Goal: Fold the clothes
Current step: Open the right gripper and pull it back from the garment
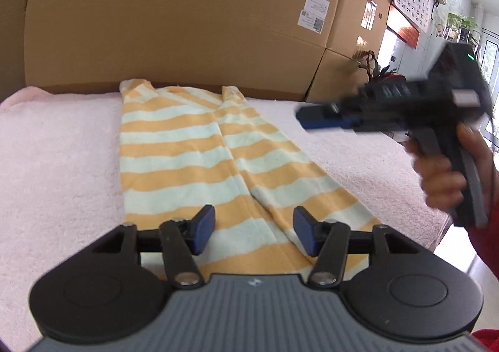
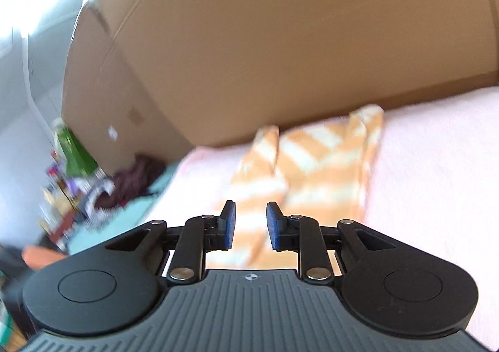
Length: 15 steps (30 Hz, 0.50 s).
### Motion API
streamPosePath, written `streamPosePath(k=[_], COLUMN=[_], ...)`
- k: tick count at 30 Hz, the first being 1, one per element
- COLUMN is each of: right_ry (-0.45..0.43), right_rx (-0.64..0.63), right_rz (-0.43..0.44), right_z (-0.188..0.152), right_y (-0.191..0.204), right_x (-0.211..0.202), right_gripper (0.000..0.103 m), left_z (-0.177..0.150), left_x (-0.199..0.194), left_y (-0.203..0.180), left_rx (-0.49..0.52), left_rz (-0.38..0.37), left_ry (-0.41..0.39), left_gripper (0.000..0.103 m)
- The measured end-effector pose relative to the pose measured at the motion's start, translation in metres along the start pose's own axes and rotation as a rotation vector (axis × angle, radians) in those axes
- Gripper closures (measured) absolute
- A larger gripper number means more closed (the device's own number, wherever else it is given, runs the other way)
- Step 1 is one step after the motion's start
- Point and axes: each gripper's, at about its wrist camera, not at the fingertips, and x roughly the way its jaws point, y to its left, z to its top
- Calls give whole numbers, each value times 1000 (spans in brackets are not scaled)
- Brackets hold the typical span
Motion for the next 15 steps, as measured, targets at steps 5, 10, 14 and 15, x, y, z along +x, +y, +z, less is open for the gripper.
streamPosePath(k=[5,10,14,15], right_ry=[24,-36,-78,-92], right_rx=[-105,-73,-99,-106], right_rz=[-121,-209,-252,-250], right_z=[-52,-61,-69,-73], right_y=[21,26,43,48], right_x=[46,78,73,73], right_gripper=[75,86,71,62], left_z=[-11,-18,-19,-18], left_x=[-1,3,5,5], left_y=[0,-10,-9,-6], left_rx=[-32,102,141,124], left_rz=[2,-1,-81,-96], left_ry=[-44,-60,-45,-45], left_gripper=[44,28,12,14])
